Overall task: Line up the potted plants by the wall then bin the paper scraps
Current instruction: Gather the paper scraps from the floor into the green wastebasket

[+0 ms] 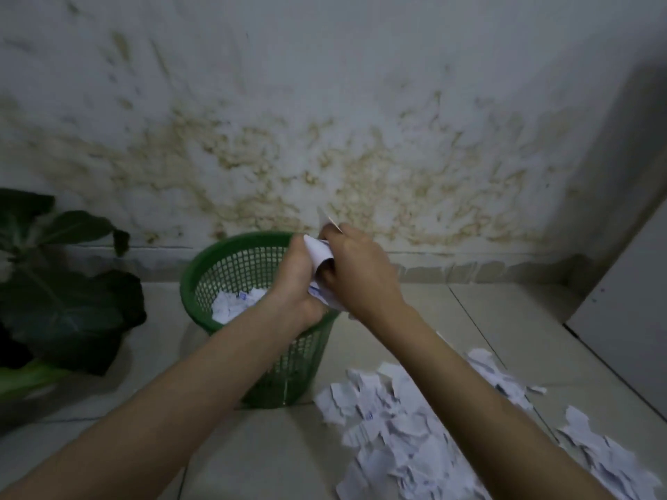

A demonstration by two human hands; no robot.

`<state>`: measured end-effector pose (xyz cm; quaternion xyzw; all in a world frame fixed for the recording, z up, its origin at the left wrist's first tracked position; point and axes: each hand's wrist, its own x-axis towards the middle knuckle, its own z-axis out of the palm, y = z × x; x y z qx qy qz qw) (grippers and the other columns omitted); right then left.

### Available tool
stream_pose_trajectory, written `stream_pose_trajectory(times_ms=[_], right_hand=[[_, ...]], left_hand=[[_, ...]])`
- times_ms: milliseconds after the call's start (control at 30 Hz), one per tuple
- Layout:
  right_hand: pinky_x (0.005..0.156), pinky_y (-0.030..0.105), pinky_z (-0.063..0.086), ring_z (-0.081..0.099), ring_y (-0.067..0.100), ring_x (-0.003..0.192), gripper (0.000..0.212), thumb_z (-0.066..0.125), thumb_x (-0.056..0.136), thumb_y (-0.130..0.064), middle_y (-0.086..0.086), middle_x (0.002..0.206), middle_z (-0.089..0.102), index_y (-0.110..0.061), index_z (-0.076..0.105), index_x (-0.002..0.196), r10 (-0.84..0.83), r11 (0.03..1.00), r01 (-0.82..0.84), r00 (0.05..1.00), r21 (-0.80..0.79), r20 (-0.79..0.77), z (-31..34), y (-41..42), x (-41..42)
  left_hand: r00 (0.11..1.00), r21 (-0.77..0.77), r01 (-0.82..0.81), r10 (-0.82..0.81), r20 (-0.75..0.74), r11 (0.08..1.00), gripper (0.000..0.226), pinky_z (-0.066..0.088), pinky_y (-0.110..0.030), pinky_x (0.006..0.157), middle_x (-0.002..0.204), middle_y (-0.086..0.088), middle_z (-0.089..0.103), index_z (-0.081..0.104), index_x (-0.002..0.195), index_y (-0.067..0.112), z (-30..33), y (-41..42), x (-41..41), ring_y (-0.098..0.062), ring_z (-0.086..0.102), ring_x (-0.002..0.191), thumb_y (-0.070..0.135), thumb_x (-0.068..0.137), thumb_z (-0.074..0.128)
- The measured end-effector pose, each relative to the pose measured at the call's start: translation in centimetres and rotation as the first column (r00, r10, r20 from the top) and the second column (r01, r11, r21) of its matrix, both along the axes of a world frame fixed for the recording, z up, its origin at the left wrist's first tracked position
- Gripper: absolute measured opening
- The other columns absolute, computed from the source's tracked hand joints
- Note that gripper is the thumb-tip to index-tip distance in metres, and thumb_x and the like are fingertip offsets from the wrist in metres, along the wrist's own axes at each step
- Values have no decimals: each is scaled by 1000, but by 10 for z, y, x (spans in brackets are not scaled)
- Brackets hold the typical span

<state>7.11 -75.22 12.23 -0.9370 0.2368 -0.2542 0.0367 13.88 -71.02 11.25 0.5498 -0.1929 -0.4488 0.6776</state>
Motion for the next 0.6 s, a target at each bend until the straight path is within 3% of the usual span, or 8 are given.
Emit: stream_pose_trajectory(times_ms=[67,133,233,300,333,433,500,600], right_hand=[[54,32,23,55,32,88,30,46,89,-16,16,108,52,-3,50,115,26,999,-26,1000,-23,8,6,-6,26],[58,30,25,55,33,88,33,47,92,-20,15,111,50,-5,47,121,64,998,-64,998,-8,-8,6,-10,48],[63,28,27,54,34,92,43,51,92,-27,16,117,48,-7,41,129,124,988,-116,989,99,-79,-4,-16,71],[68,32,35,54,34,97,48,52,92,-30,18,120,50,-8,39,132,160,977,-136,976,161,-147,-16,-20,81],[74,34,39,53,34,102,48,51,93,-31,18,123,50,-9,38,134,175,975,-139,961,173,-213,-23,-22,85],[99,40,36,40,34,124,48,46,95,-29,18,139,42,-17,36,140,173,975,-82,866,207,-470,-37,-28,91],[106,41,31,31,35,132,46,49,94,-33,19,143,35,-22,40,138,166,972,-34,801,233,-575,-38,-30,87],[109,39,27,33,28,133,41,50,94,-31,13,142,42,-23,47,134,232,955,-61,762,289,-605,-32,-32,82]], left_hand=[[991,-47,-126,124,-46,991,44,37,-8,34,37,-2,56,42,63,10,8,0,20,-10,57,38,25,99,22],[977,8,-210,210,37,978,43,45,-19,48,62,-7,63,53,74,9,14,-4,45,-15,60,56,30,99,25],[951,96,-261,239,195,960,44,47,-33,74,97,-15,61,57,114,3,6,-4,71,-27,56,81,34,100,30],[925,201,-261,185,332,944,42,45,-32,71,105,-19,61,53,122,0,-3,0,83,-29,55,84,30,100,32],[899,229,-262,150,412,938,37,43,-30,66,106,-22,60,56,116,-1,-8,4,89,-27,54,82,25,100,35],[792,274,-276,57,608,921,21,43,-28,64,87,-20,59,62,78,6,-26,13,106,-20,52,70,10,93,48],[711,326,-251,-55,701,911,15,46,-27,78,99,-15,65,67,96,3,-33,13,114,-21,59,89,8,89,56],[499,438,-234,-280,820,868,37,45,-26,84,122,-9,61,57,122,7,-34,13,117,-22,59,108,20,87,61]])
